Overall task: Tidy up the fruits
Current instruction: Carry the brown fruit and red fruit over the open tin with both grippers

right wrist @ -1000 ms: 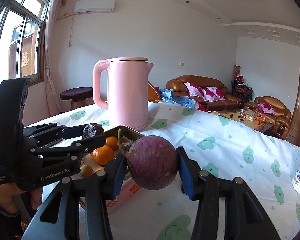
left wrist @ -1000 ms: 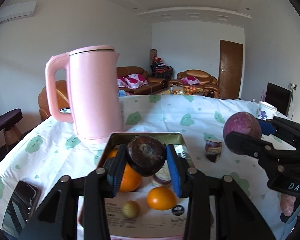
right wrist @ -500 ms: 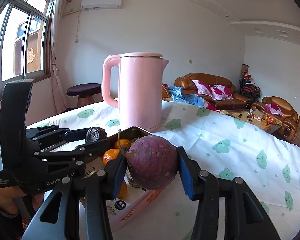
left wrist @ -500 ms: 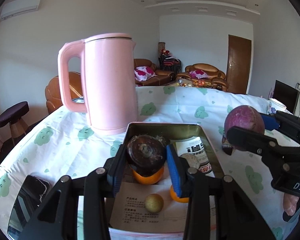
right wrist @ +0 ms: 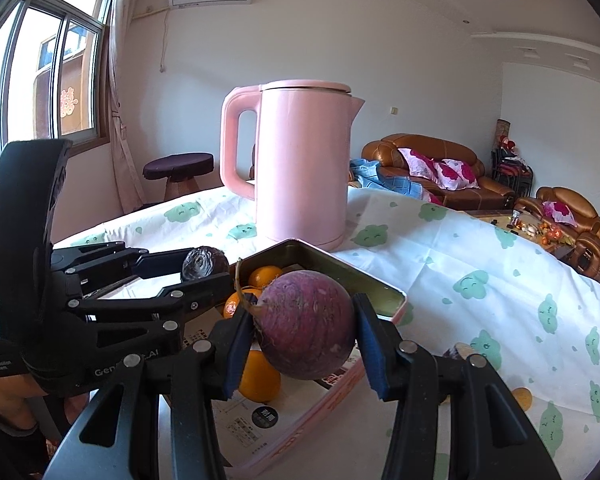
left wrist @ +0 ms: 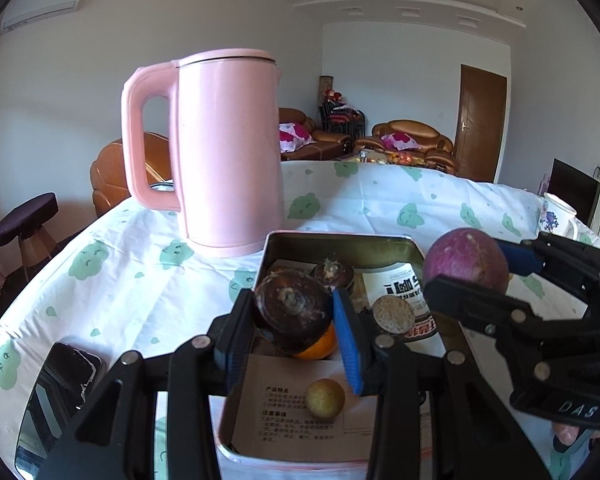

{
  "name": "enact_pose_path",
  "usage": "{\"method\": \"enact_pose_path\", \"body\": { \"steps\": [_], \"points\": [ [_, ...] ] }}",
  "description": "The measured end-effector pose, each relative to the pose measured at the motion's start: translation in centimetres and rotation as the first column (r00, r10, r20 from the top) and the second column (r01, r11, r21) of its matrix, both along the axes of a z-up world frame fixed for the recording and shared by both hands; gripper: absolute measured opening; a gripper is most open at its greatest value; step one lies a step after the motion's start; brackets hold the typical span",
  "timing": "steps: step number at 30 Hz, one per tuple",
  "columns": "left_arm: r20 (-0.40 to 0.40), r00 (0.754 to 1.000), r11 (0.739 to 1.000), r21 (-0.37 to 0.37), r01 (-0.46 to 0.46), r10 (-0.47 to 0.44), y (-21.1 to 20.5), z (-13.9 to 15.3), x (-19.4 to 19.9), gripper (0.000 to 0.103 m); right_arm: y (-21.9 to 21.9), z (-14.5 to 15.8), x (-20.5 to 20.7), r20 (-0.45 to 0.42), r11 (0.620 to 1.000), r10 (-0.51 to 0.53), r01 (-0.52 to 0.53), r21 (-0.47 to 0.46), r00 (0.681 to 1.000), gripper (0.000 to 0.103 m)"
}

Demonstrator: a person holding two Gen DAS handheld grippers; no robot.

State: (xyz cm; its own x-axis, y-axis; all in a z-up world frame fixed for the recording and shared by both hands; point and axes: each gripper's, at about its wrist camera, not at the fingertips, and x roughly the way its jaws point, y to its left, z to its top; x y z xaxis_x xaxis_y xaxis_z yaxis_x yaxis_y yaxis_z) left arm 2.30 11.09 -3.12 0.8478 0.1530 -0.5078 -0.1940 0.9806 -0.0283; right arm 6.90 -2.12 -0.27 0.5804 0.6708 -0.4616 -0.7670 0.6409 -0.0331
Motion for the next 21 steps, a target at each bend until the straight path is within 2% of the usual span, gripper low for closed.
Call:
{"method": "enact_pose_path", "body": {
  "steps": [13, 21],
  "points": [
    [-0.045, 0.999, 1.000, -0.017, 0.026, -0.027, 0.2, -0.4, 0.8, 0.041, 0.8, -1.4, 0.0, -0.039, 0.999, 0.014, -0.015, -0.035, 0.999, 0.050],
    [-0.060, 0.998, 1.000, -0.018, 0.019, -0.020, 0.2, -0.6, 1.0, 0.044, 1.5, -2.6, 0.6, -0.125, 0.996, 0.054, -0.062, -0.063, 0.991, 0.051]
  ]
}}
